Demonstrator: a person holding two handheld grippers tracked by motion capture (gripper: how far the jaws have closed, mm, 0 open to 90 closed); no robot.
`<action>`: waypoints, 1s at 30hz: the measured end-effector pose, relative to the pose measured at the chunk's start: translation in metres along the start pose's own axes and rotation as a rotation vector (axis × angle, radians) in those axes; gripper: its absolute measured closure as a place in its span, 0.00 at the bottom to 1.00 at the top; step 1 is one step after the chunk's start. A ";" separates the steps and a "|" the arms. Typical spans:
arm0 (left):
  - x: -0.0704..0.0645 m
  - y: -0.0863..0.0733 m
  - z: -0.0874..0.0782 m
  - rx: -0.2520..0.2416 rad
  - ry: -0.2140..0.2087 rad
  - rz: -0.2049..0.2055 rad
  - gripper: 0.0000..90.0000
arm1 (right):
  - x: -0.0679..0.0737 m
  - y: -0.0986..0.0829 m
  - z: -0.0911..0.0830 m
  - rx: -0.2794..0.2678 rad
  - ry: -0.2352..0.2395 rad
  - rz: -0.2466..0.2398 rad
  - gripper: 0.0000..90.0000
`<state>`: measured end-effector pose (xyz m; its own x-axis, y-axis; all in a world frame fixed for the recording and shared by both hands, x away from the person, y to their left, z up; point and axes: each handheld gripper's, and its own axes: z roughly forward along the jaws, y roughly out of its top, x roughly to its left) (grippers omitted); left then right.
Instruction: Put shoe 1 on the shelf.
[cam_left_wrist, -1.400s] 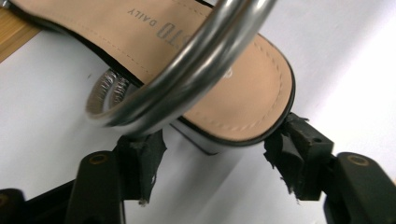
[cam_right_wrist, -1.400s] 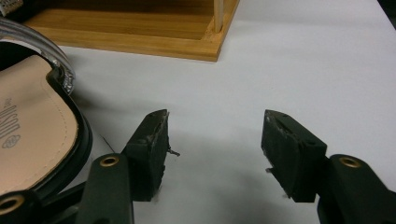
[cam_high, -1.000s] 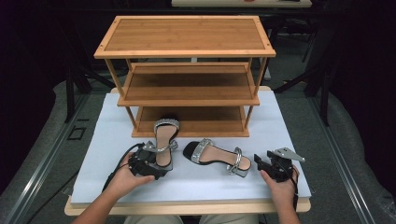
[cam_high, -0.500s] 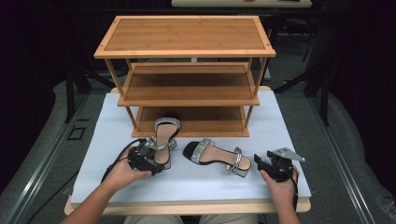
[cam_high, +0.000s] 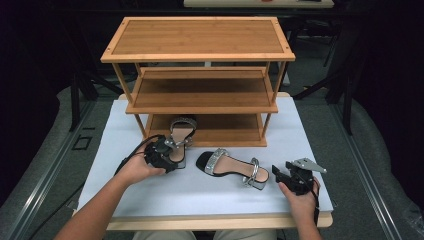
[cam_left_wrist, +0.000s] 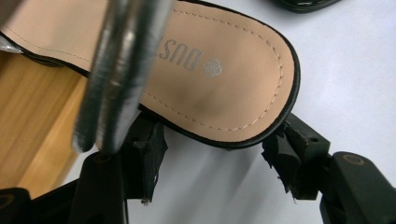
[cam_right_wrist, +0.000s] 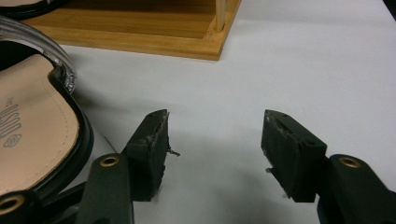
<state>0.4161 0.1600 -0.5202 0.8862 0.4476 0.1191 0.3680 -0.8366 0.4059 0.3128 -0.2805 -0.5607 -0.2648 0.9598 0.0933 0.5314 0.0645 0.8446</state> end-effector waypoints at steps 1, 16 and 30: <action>0.001 0.001 0.000 0.005 0.002 0.001 0.44 | 0.000 0.000 0.000 0.000 0.001 0.001 0.46; 0.027 0.014 0.005 -0.060 0.012 -0.045 0.44 | -0.001 0.000 0.000 -0.002 0.005 0.002 0.46; 0.029 0.018 -0.002 -0.051 0.007 -0.051 0.47 | -0.001 0.000 0.000 0.002 0.004 -0.001 0.46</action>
<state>0.4477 0.1586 -0.5075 0.8647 0.4916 0.1031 0.3978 -0.7956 0.4570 0.3129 -0.2811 -0.5606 -0.2683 0.9587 0.0949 0.5330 0.0657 0.8436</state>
